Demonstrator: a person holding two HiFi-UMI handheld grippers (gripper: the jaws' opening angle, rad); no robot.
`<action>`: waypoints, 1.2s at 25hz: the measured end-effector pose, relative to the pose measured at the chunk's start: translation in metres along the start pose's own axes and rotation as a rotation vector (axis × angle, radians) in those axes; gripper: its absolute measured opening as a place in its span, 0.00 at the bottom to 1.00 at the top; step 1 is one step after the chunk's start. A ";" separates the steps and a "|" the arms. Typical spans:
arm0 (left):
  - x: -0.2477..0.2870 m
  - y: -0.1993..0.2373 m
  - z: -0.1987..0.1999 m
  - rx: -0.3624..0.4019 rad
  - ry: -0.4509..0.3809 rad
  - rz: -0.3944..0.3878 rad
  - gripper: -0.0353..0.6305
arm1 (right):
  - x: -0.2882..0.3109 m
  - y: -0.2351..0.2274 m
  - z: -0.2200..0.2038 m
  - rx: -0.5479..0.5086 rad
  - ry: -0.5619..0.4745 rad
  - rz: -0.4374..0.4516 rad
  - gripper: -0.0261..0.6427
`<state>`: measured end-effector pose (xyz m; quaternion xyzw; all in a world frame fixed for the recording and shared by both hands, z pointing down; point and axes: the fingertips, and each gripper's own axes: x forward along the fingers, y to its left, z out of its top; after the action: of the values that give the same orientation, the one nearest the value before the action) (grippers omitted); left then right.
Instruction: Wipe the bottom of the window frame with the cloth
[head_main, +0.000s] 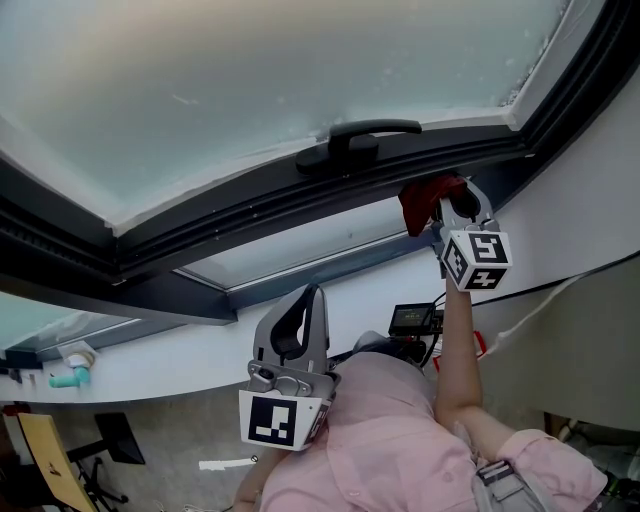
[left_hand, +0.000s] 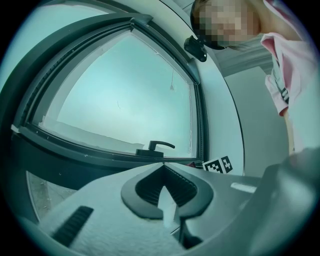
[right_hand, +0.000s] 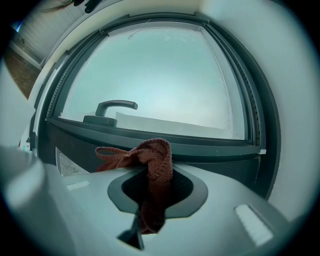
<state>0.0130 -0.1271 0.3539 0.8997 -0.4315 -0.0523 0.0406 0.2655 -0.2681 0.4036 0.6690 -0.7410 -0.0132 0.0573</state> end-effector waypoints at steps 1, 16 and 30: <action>0.000 0.001 0.000 -0.001 0.001 0.001 0.04 | 0.000 -0.001 0.000 -0.001 0.001 -0.005 0.14; 0.008 0.001 -0.001 0.005 0.000 -0.001 0.04 | 0.000 -0.019 -0.002 0.012 0.002 -0.049 0.14; 0.013 -0.001 0.000 0.003 -0.006 0.000 0.04 | -0.001 -0.035 -0.005 0.089 -0.014 -0.096 0.13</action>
<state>0.0216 -0.1363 0.3534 0.8996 -0.4317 -0.0542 0.0378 0.3004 -0.2707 0.4050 0.7056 -0.7082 0.0123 0.0218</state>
